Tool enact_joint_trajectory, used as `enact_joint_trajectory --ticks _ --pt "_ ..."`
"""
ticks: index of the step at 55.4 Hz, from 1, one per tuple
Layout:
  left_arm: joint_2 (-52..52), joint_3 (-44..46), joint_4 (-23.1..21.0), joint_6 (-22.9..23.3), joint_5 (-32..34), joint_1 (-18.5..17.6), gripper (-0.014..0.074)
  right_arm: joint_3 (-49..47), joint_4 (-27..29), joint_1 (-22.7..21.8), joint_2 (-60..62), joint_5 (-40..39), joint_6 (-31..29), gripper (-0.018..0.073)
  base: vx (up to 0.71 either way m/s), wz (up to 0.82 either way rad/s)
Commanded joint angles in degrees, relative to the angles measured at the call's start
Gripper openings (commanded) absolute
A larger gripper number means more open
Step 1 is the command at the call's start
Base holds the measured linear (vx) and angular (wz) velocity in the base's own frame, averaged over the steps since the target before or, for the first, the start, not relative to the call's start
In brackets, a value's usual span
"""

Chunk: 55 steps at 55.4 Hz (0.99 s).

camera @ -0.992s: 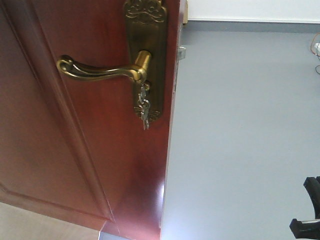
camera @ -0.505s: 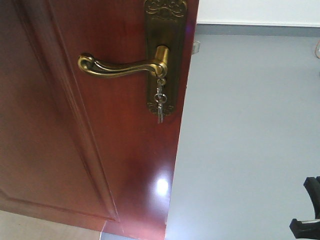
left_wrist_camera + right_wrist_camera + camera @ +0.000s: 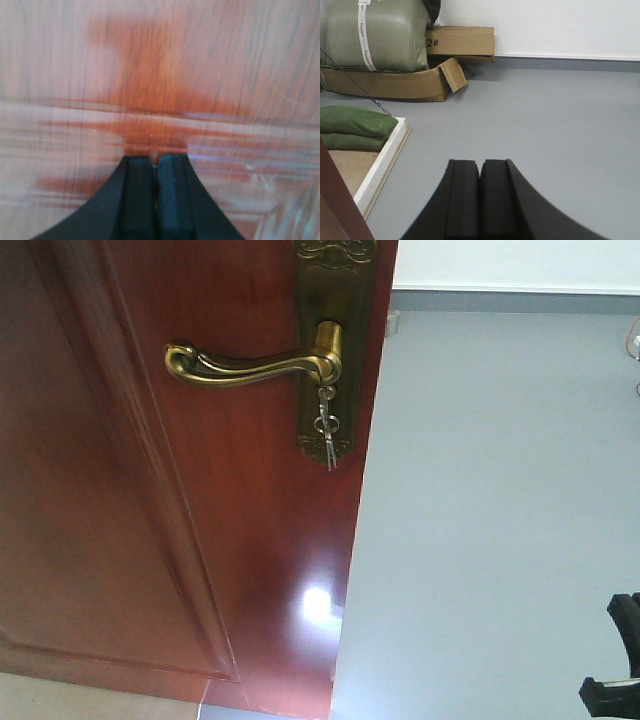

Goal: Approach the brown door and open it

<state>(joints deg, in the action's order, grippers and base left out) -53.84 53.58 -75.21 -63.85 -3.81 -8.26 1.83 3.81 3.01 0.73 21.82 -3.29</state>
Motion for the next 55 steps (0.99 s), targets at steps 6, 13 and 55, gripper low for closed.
enact_joint_trajectory --ticks 6,13,55 --pt "0.54 1.83 -0.41 0.20 1.30 -0.16 0.0175 0.25 -0.23 0.08 0.32 -4.75 -0.45 0.0000 0.02 -0.03" --pt "0.54 1.83 -0.41 0.20 1.30 -0.16 0.0175 0.25 -0.23 0.08 0.32 -4.75 -0.45 0.0000 0.01 -0.01" --pt "0.54 1.83 -0.41 0.20 1.30 -0.16 0.0175 0.25 -0.23 0.08 0.32 -4.69 -0.45 0.0000 0.01 0.00"
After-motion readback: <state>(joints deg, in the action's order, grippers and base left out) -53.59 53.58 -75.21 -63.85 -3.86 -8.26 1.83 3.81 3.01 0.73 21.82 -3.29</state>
